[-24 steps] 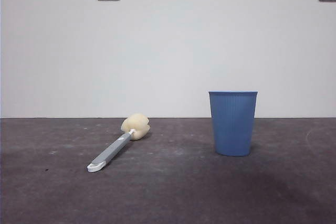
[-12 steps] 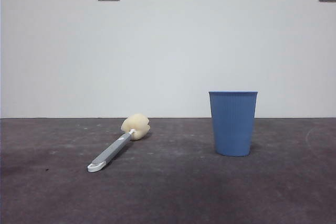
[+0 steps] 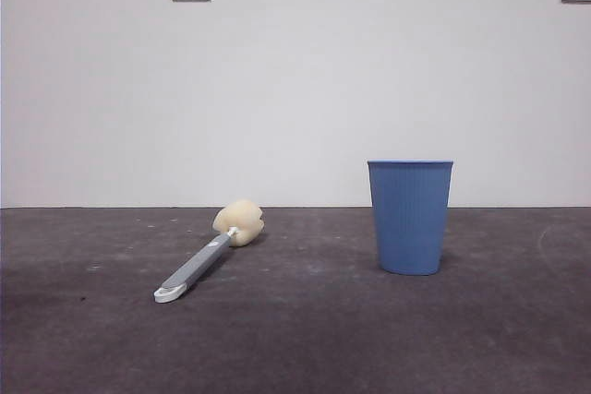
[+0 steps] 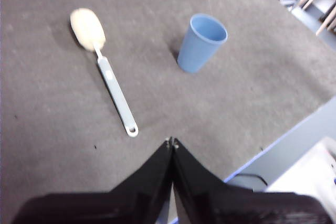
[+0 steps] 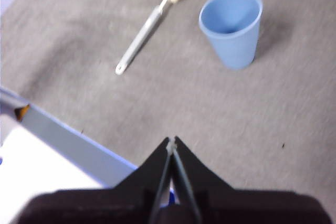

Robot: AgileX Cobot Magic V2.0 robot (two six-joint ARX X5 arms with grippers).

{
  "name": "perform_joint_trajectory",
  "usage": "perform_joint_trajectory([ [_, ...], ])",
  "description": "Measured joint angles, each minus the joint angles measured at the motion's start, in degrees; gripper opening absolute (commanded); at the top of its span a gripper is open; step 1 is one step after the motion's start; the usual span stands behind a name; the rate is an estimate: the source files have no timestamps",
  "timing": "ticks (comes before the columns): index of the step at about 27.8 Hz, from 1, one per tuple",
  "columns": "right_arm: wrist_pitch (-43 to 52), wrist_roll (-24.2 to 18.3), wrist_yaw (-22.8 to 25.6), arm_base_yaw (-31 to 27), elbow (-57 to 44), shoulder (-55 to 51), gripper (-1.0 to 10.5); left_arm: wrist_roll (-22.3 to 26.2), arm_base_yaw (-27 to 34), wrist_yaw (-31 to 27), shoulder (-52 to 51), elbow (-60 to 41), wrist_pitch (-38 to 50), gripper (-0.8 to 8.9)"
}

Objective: Pick up the cup brush,pick up the cup,insert the brush into the cup,clean the cup,put the cup brush back,put the cup back to the fixed position on the table

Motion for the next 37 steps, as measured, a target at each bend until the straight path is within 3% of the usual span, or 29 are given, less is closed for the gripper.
perform_joint_trajectory([
  [4, 0.2, -0.5, 0.0, 0.0, 0.0, 0.0, 0.2, 0.9, 0.0, 0.0, 0.1, 0.1, -1.0, 0.18],
  [6, 0.4, -0.6, 0.0, 0.0, 0.0, 0.0, 1.5, 0.9, 0.0, 0.0, 0.1, 0.1, -1.0, 1.7],
  [9, 0.4, -0.5, 0.0, 0.0, 0.0, 0.0, 4.7, 0.9, 0.0, -0.3, 0.2, 0.1, -1.0, 4.93],
  [10, 0.4, -0.4, 0.0, 0.0, 0.0, 0.0, 5.5, 0.9, 0.0, -0.6, 0.2, 0.1, -1.0, 5.3],
  [12, 0.4, 0.0, 0.0, 0.0, 0.0, 0.0, 6.1, 0.7, 0.0, -1.0, 0.5, 0.1, -1.0, 5.32],
  [20, 0.4, 0.6, 0.0, 0.0, 0.0, 0.0, 6.0, -0.3, 0.0, -1.4, 3.7, 0.1, 0.0, 5.31],
  [28, 1.2, 1.7, 0.0, 0.0, 0.0, 0.0, 6.0, -4.0, -4.7, -7.4, 11.2, 0.2, 5.6, 5.31],
  [34, 1.2, 2.3, 0.0, 0.0, 0.0, 0.0, 6.0, -8.8, -15.4, -17.3, 20.0, 0.2, 13.4, 5.3],
  [37, 1.2, 2.5, 0.0, 0.0, 0.0, 0.1, 6.0, -13.1, -24.4, -28.9, 28.0, 0.2, 19.8, 5.3],
])
